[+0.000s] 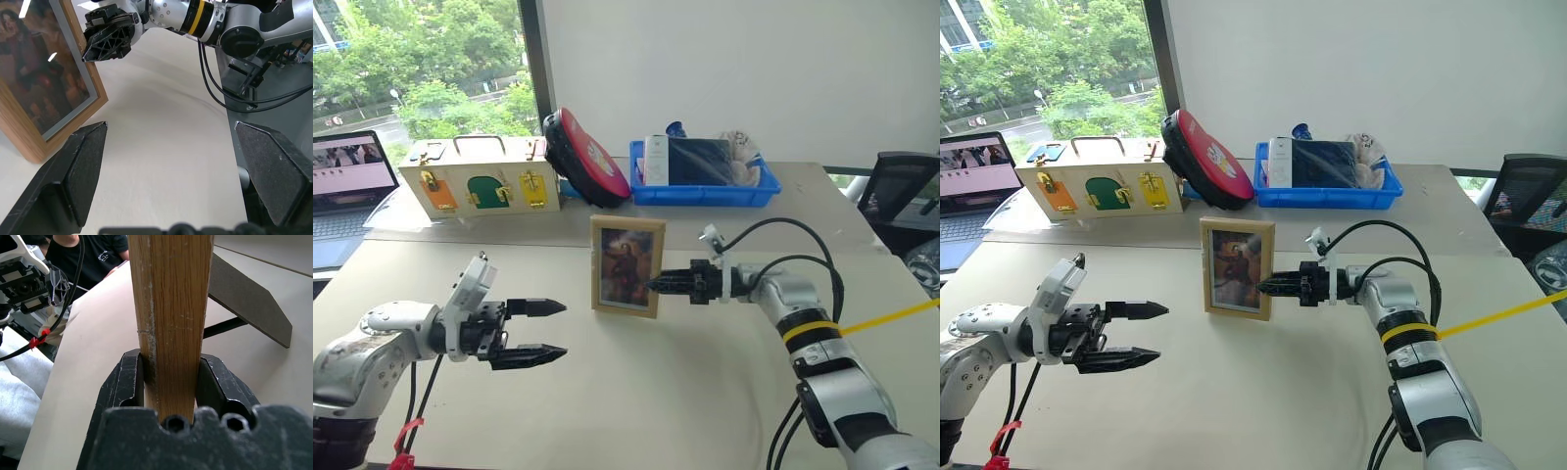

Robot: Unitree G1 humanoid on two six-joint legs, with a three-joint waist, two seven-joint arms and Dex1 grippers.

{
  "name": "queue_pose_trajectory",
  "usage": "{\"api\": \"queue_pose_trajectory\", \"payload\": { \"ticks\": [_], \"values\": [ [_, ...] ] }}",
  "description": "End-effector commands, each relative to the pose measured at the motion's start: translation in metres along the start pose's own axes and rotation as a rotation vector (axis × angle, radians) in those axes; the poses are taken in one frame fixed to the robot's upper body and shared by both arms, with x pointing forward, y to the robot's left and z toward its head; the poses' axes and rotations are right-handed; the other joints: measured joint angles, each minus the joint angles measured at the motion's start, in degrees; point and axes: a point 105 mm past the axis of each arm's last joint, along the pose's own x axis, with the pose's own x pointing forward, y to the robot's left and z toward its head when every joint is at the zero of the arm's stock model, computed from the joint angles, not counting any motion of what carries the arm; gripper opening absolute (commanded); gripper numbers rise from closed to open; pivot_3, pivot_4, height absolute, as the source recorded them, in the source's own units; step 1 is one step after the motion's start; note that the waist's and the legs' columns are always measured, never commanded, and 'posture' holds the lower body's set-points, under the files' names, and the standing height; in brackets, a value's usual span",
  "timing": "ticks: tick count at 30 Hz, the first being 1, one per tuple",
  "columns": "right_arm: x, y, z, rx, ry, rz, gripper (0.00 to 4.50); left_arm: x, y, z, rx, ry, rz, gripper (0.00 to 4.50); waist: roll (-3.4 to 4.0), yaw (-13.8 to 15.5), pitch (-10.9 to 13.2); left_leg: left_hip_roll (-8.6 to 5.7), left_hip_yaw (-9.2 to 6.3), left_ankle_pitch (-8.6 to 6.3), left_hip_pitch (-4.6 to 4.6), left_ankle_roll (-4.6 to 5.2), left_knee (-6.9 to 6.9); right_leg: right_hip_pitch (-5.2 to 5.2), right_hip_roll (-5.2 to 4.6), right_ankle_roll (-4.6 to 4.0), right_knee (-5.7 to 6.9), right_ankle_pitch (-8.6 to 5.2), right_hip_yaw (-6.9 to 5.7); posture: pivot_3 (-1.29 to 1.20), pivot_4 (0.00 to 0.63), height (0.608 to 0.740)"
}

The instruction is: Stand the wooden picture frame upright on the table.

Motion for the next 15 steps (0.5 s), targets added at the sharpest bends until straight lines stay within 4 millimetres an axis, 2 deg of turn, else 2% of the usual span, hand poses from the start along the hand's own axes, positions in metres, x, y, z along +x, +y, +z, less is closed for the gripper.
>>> {"api": "queue_pose_trajectory", "payload": {
  "ticks": [1,4,9,15],
  "values": [
    [0.007,0.009,-0.004,-0.011,-0.002,0.038,1.20,-0.002,-0.003,0.001,0.037,0.016,-0.015,4.50,0.00,-0.2,0.0,0.00,0.00,0.00,0.00,0.00,-0.01,0.00,0.00,0.00,0.00,0.00,0.00,0.00,0.150,0.735],
    [0.008,0.012,-0.012,0.013,0.011,0.030,1.20,-0.002,-0.002,0.001,0.041,0.011,-0.013,4.50,0.00,-0.7,0.0,0.01,-0.01,0.00,0.00,0.00,-0.01,0.00,0.00,0.00,0.02,0.00,-0.02,0.00,0.150,0.735],
    [0.015,0.023,-0.012,0.014,-0.026,0.026,1.20,-0.003,0.002,-0.002,0.044,0.018,-0.008,4.50,0.00,-1.1,0.0,0.02,-0.02,0.00,0.01,0.00,-0.02,-0.01,0.02,-0.01,0.06,-0.01,-0.02,0.00,0.150,0.735],
    [0.016,0.024,-0.020,-0.012,-0.015,-0.025,1.20,-0.003,0.005,-0.004,0.049,0.021,-0.015,4.50,0.00,-1.1,0.0,0.01,-0.04,0.00,0.01,0.00,-0.02,-0.01,0.02,-0.02,0.06,-0.01,-0.04,0.00,0.150,0.735]
  ]
}}
